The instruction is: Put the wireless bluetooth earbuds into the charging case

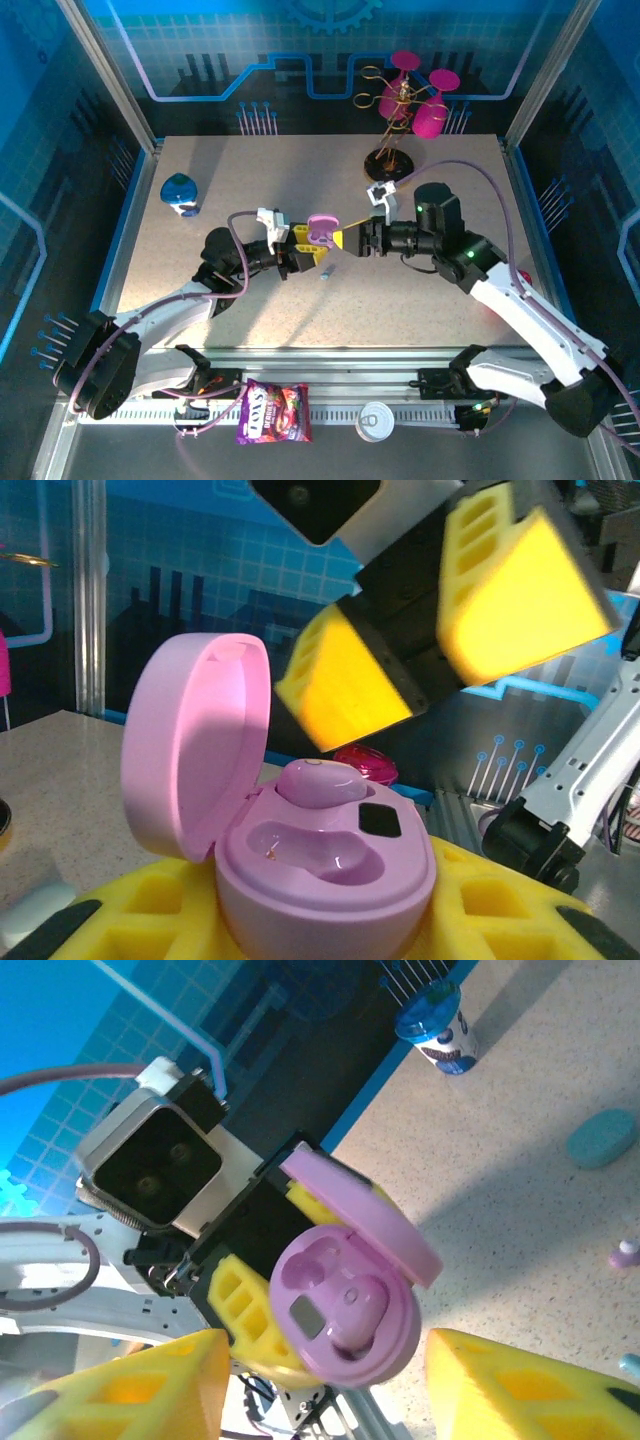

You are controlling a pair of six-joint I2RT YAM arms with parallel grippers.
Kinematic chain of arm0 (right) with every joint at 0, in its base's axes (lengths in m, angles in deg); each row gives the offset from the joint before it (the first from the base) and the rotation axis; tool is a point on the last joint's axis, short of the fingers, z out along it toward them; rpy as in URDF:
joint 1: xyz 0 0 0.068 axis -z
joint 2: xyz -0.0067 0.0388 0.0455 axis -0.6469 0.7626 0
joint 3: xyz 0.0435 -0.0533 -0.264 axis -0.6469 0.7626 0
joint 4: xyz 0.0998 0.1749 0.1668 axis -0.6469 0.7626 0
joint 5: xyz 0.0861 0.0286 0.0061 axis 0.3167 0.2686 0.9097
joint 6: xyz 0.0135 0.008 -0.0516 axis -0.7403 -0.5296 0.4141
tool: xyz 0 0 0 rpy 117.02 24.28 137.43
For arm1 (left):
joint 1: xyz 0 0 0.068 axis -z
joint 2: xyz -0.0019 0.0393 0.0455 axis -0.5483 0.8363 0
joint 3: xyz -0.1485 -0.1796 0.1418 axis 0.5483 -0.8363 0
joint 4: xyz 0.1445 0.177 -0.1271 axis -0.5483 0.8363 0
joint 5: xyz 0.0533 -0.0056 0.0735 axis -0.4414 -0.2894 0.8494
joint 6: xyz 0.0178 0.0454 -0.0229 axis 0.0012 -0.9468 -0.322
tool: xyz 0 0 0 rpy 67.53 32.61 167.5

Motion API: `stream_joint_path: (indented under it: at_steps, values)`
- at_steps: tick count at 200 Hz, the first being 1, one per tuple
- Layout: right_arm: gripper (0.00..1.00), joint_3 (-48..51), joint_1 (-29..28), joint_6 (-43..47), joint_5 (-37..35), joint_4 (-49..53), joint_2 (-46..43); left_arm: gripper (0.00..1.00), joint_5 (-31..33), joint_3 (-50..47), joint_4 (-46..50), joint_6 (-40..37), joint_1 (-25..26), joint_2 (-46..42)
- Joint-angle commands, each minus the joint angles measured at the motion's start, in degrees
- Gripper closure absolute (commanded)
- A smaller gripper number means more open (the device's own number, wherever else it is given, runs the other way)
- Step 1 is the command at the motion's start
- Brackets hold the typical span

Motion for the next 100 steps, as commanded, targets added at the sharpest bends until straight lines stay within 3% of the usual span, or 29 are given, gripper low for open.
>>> stream_joint_path:
  at_steps: [1, 50, 100]
  values:
    - [0.43, 3.81, -0.09, 0.69, -2.68, -3.95, -3.22, 0.73, 2.88, 0.22, -0.88, -2.13, -1.02, -1.77]
    - [0.44, 13.38, 3.3, -3.56, -9.82, -10.11, -4.01, 0.73, 6.91, -0.32, 4.05, -5.13, -1.49, -7.7]
    - [0.44, 12.06, 2.55, -2.33, -12.09, -13.2, 10.82, 0.73, 7.82, -0.83, 5.09, -4.97, -1.44, -11.01]
